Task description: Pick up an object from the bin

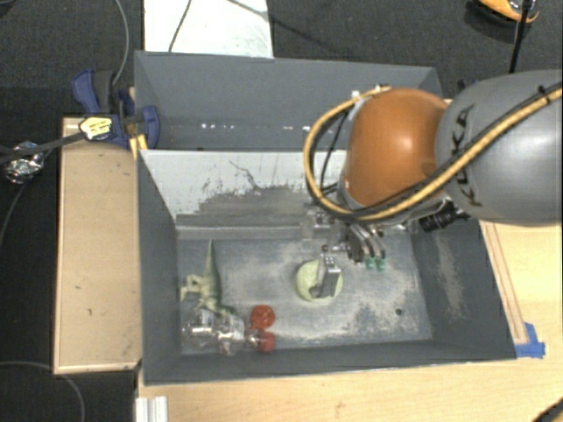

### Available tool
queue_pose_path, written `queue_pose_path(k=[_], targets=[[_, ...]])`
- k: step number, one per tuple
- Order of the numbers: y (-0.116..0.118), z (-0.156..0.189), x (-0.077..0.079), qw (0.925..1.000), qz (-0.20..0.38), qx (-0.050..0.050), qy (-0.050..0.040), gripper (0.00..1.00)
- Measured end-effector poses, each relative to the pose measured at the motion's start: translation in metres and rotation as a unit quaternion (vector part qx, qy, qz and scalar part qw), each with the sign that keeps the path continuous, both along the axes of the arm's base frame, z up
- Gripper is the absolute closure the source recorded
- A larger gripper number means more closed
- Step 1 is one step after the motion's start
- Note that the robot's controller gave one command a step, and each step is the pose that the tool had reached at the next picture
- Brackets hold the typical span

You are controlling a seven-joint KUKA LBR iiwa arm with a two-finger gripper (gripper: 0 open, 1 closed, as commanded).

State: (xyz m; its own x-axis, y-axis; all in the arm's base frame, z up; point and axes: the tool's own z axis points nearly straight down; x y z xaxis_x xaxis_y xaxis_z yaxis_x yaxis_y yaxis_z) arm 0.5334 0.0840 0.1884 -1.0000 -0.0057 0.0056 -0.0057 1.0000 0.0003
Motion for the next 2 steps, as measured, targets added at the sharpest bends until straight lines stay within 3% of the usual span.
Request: queue_pose_path(k=[1,2], targets=[[0.000,0.004,0.002,1.0000,-0.001,0.000,-0.0040,0.00],[-0.013,-0.024,0.000,0.9994,0.034,0.001,-0.0061,0.00]])
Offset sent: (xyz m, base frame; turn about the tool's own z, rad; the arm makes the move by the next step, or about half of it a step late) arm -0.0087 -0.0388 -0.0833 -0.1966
